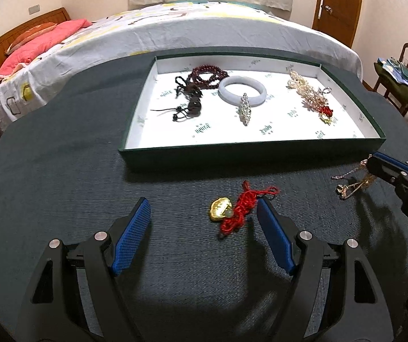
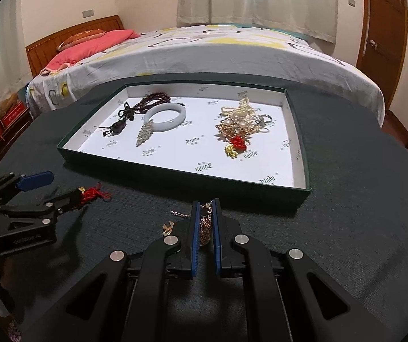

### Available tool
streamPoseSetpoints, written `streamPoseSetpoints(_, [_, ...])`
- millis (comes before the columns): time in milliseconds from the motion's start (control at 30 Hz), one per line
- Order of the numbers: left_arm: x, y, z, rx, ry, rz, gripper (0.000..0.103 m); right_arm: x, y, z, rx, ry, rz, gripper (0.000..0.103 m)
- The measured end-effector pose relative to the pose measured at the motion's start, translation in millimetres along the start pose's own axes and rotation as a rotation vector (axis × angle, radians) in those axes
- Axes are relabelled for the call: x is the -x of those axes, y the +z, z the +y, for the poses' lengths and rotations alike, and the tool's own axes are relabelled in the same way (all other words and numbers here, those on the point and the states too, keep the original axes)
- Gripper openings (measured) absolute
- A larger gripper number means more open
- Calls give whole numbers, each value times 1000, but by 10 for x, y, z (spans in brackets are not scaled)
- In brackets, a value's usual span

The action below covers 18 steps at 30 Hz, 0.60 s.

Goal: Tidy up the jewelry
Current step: 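Close the left tool on the red tassel with gold coin and lift it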

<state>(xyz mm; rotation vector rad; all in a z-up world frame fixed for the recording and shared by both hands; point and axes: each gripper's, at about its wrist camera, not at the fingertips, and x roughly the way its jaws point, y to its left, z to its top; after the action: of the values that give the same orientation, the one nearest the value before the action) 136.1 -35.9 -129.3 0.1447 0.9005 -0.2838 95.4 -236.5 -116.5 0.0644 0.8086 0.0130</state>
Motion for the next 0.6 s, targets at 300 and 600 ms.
streamPoseSetpoints(300, [-98,-27,-36,-9,-25,18,48,-15,-24,-44,-19,18,1,9])
streamPoseSetpoints(600, [-57,-61,-22,-24,-61,12,18,-15,-25,-51,-22,23,0,9])
